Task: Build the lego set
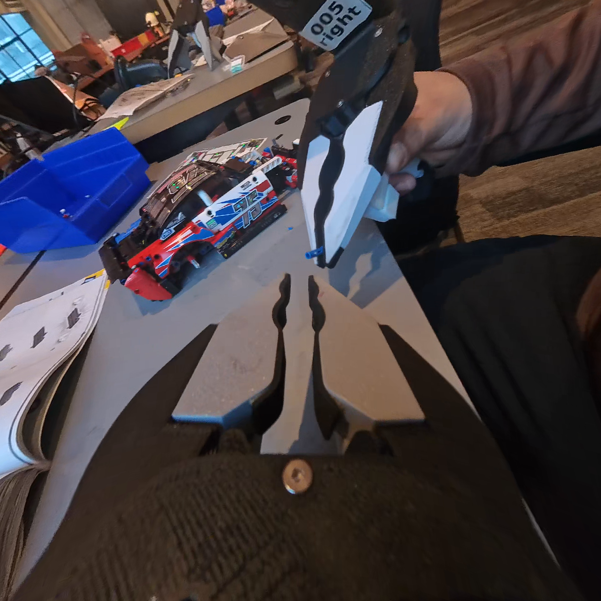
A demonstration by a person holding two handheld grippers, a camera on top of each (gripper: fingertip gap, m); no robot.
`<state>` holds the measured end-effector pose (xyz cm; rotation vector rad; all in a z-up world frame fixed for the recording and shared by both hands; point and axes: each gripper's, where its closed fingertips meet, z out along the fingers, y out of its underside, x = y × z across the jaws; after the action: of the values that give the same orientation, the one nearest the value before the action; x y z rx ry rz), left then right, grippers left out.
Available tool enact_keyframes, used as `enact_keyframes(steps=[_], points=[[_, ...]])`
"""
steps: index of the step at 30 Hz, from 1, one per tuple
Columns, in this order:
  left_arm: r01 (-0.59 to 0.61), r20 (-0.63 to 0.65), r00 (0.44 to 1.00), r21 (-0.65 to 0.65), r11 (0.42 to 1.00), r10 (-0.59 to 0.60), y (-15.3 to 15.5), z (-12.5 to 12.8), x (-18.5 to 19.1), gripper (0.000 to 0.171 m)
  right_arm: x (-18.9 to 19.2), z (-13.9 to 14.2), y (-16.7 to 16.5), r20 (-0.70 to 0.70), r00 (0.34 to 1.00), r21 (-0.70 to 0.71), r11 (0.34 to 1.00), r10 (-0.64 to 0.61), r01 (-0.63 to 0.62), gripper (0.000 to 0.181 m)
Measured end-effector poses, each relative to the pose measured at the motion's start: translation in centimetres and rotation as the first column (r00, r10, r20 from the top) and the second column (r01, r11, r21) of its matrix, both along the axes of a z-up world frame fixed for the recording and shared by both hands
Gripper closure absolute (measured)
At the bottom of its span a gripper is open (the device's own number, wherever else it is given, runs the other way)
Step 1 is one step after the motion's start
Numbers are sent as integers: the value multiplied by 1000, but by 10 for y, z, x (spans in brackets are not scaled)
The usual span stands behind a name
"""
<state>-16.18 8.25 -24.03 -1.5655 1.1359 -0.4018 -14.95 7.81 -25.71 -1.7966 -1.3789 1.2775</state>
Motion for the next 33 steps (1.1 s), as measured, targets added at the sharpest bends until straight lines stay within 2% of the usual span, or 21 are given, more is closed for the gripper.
enact_keyframes(steps=[6, 20, 25, 28, 33], points=[[-83, -76, 993, 46, 995, 86, 10, -7, -8, 171, -1, -14, 2, 50, 999, 13, 1000, 3, -4, 177], [-100, -112, 988, 79, 992, 108, 12, -10, -9, 171, -3, -17, -1, 32, 999, -14, 1000, 11, -11, 177], [8, -134, 991, 65, 998, 1, -4, -14, 1, 171, -4, -16, -15, 28, 996, -50, 995, 87, -86, 177], [65, -191, 980, 78, 995, -49, -13, -21, 7, 170, 0, -17, -14, 57, 994, -18, 996, 93, -92, 177], [90, -237, 969, 91, 992, -66, -17, -27, 13, 167, 4, -20, -14, 88, 991, 17, 995, 101, -102, 177]])
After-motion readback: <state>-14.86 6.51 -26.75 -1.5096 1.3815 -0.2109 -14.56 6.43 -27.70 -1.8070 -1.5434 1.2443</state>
